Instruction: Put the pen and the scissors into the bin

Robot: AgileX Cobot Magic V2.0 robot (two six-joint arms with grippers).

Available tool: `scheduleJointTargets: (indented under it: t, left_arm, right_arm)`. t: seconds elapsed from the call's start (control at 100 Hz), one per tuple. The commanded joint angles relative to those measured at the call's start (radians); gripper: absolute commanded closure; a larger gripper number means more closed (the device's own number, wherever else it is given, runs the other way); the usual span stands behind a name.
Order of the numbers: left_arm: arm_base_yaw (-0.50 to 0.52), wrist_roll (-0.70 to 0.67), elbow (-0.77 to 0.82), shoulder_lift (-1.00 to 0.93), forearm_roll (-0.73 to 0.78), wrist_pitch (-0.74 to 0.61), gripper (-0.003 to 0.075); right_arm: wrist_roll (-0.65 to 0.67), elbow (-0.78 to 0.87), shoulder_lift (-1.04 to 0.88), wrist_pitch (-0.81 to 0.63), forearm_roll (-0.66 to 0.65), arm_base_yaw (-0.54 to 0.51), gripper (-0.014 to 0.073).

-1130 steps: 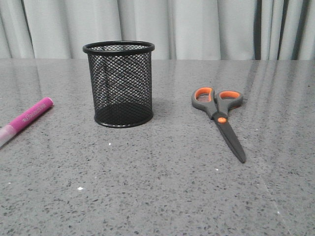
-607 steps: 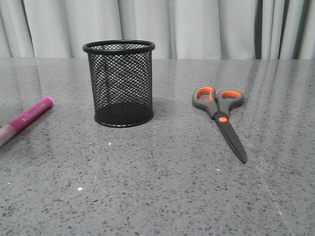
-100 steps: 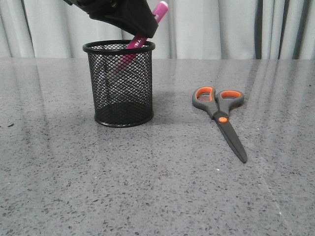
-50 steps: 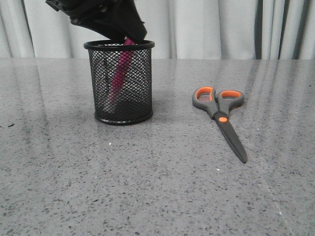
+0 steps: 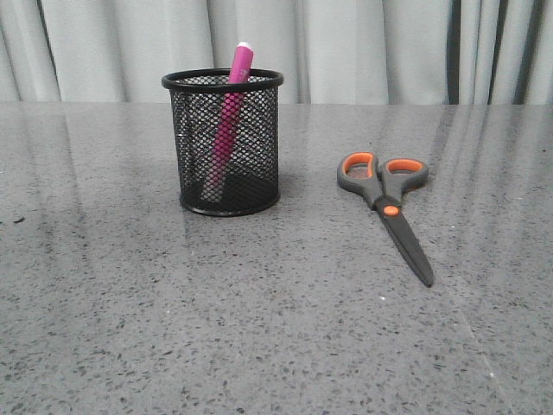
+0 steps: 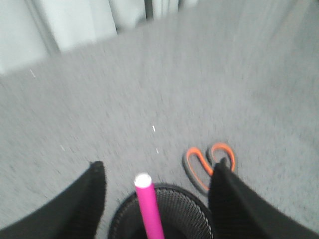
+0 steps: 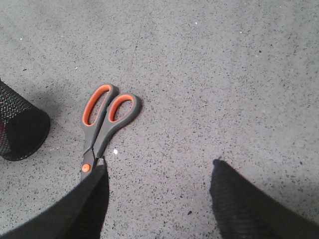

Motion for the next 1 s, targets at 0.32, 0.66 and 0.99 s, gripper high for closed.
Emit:
scheduleJointTargets:
  t: [0.32,0.66,0.99]
  left_arm:
    - [0.207,-0.044,-0.018,-0.253,0.029,0.005,0.0742]
    - [0.468,-0.090,0.231,-0.480,0.041,-0.107,0.0742]
    - [0.536,-0.090,0.446,-0.669,0.041,-0.166,0.0742]
  right_arm:
    - [-0.013,-0.034,0.003,-0.060,0.103,-0.005,0.0194]
    - [-0.013,-0.032,0.003,-0.082,0.111,-0.005,0.0194]
    - [-0.013,-0.032,0.003,-0.112,0.146,-0.005,0.0194]
